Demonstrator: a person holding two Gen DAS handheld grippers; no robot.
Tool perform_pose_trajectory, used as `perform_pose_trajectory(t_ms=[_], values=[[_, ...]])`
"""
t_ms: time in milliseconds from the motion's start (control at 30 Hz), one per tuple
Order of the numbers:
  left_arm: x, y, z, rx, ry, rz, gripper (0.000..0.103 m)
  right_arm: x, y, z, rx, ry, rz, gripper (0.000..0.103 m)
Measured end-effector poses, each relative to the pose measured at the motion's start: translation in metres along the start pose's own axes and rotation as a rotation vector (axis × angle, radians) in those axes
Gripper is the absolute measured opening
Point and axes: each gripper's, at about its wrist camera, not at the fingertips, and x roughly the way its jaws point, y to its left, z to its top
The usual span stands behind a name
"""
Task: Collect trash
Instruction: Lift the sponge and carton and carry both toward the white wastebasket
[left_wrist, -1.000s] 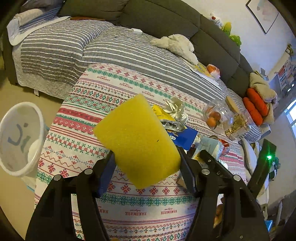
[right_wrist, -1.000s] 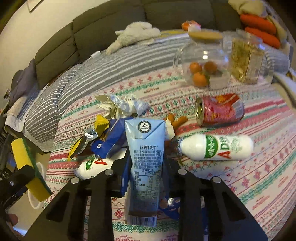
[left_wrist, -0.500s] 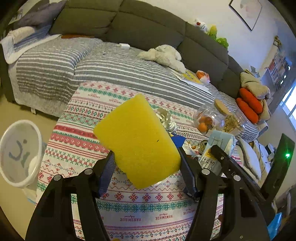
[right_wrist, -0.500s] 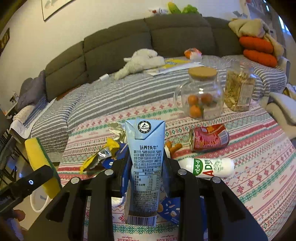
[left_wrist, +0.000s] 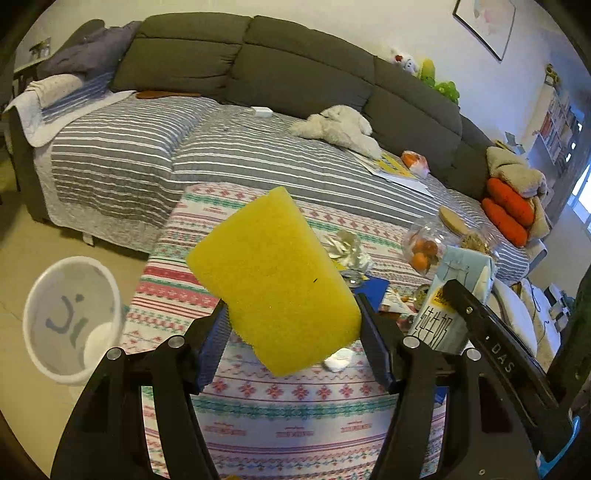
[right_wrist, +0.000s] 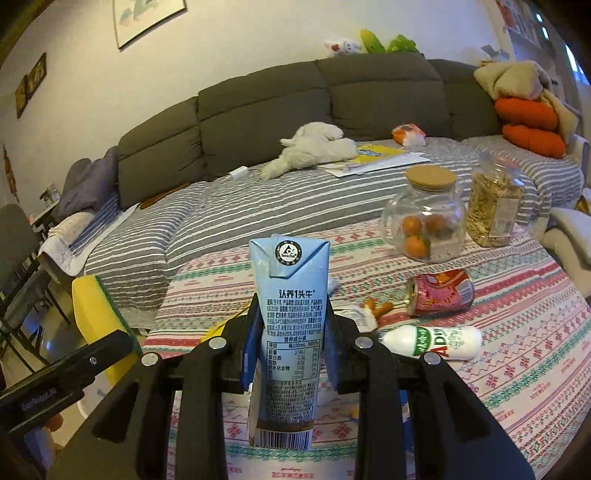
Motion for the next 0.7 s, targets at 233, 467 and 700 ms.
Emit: perform_pose_trajectory(t_ms=[233, 467, 700], values=[[-0.014, 0.027, 0.005, -0.040, -0.012, 0.037, 0.062, -0.004, 0.029, -0.004, -0.008, -0.011, 0.057, 0.029], [-0.032, 0.066, 0.009, -0.081, -0.022, 0.090, 0.062, -0.002, 0.066, -0.009, -0.031, -0.006, 0.113, 0.029], [-0.042, 0.119, 0.013, -0.153, -0.008, 0.163, 0.062, 0.000, 0.104, -0.016, -0.065, 0.005, 0.193, 0.029]])
